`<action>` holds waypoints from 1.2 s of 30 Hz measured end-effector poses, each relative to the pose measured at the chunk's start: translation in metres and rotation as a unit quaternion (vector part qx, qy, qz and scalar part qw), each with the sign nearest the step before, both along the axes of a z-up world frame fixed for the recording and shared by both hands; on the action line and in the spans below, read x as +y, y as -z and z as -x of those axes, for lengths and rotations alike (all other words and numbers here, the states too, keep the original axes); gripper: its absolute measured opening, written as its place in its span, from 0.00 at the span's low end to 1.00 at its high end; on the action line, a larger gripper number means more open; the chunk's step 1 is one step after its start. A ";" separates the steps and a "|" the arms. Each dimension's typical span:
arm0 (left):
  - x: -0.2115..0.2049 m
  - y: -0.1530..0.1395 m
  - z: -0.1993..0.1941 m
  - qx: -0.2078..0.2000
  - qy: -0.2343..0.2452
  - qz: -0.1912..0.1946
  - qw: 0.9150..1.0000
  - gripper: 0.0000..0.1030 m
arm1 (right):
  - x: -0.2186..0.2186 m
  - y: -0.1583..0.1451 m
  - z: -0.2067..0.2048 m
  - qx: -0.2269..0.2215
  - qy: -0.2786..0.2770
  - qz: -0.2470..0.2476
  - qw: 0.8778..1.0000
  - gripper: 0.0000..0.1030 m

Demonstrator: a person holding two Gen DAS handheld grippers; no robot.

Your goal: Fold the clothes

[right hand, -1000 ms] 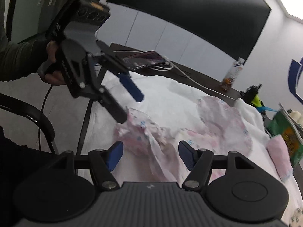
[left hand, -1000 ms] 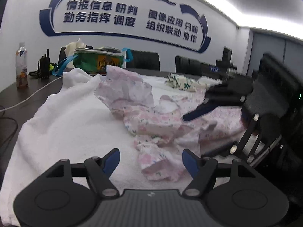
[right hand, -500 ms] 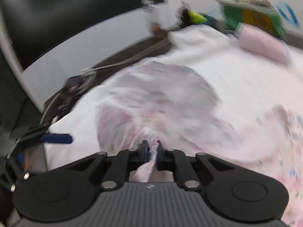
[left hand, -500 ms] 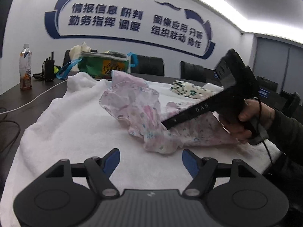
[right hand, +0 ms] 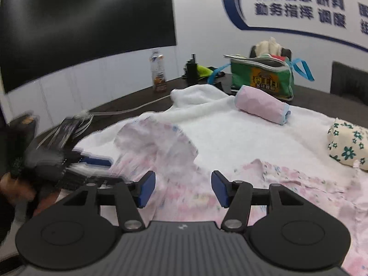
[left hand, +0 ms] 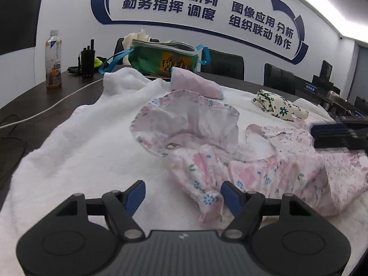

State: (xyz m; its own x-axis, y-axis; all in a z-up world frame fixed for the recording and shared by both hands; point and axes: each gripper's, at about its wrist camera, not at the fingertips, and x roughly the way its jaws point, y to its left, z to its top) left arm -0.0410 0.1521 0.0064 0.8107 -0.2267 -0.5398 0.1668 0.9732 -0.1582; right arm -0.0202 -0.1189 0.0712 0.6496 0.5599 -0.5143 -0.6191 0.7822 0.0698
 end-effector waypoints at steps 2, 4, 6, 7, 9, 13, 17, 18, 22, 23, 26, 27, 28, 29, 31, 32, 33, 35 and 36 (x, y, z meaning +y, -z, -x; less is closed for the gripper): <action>-0.001 0.000 -0.006 0.005 0.000 0.009 1.000 0.70 | -0.001 0.004 0.015 -0.007 -0.012 0.023 1.000 0.53; -0.002 0.001 -0.011 0.020 -0.004 0.021 1.000 0.70 | 0.001 0.011 0.023 -0.009 -0.016 0.039 0.999 0.53; -0.002 0.002 -0.016 0.040 -0.014 0.034 0.999 0.68 | 0.002 0.018 0.028 -0.003 -0.021 0.045 0.999 0.53; -0.003 0.001 -0.017 0.041 -0.018 0.035 0.998 0.67 | 0.003 0.024 0.027 0.004 -0.025 0.044 0.999 0.53; -0.002 0.001 -0.018 0.045 -0.015 0.043 0.998 0.29 | 0.007 0.034 0.024 0.015 -0.025 0.046 0.999 0.53; 0.004 0.001 -0.012 0.059 -0.015 0.061 0.996 0.05 | 0.012 0.053 0.013 0.035 -0.015 0.044 0.998 0.37; 0.009 -0.004 0.009 0.062 -0.008 0.041 0.997 0.03 | 0.012 0.061 0.004 0.062 -0.019 0.024 0.998 0.17; 0.009 -0.004 0.013 0.065 -0.008 0.035 0.997 0.03 | 0.010 0.061 0.005 0.066 -0.026 0.021 0.997 0.16; 0.013 0.001 0.013 0.071 -0.020 0.043 0.996 0.08 | 0.007 0.061 0.002 0.074 -0.031 0.018 0.997 0.16; 0.014 -0.002 0.013 0.072 -0.020 0.043 0.996 0.12 | 0.007 0.061 0.001 0.075 -0.031 0.019 0.997 0.17; 0.023 -0.023 0.017 0.034 -0.046 0.034 0.998 0.46 | 0.001 0.044 0.007 0.044 -0.028 0.020 0.998 0.26; 0.027 -0.033 0.018 0.013 -0.059 0.027 0.998 0.56 | -0.004 0.036 0.008 0.026 -0.024 0.019 0.999 0.36; 0.029 -0.041 0.013 -0.003 -0.066 0.016 0.998 0.58 | -0.007 0.030 0.008 0.012 -0.017 0.019 1.000 0.41; 0.031 -0.050 0.008 -0.018 -0.072 0.005 0.997 0.62 | -0.008 0.024 0.002 0.001 -0.012 0.022 1.000 0.46; 0.031 -0.058 -0.015 -0.034 -0.053 -0.016 0.998 0.64 | -0.009 0.012 -0.008 -0.019 -0.002 0.027 0.999 0.46; 0.031 -0.058 -0.026 -0.039 -0.047 -0.022 0.998 0.64 | -0.004 0.006 -0.019 -0.022 -0.008 0.024 0.999 0.46; 0.031 -0.055 -0.039 -0.038 -0.043 -0.024 0.998 0.64 | 0.003 0.003 -0.029 -0.022 -0.020 0.022 0.999 0.46; 0.031 -0.046 -0.059 -0.020 -0.039 -0.022 0.999 0.61 | 0.021 0.001 -0.054 -0.018 -0.037 0.024 0.999 0.59; 0.029 -0.041 -0.066 -0.004 -0.037 -0.018 0.999 0.45 | 0.032 0.003 -0.067 -0.014 -0.044 0.028 0.999 0.73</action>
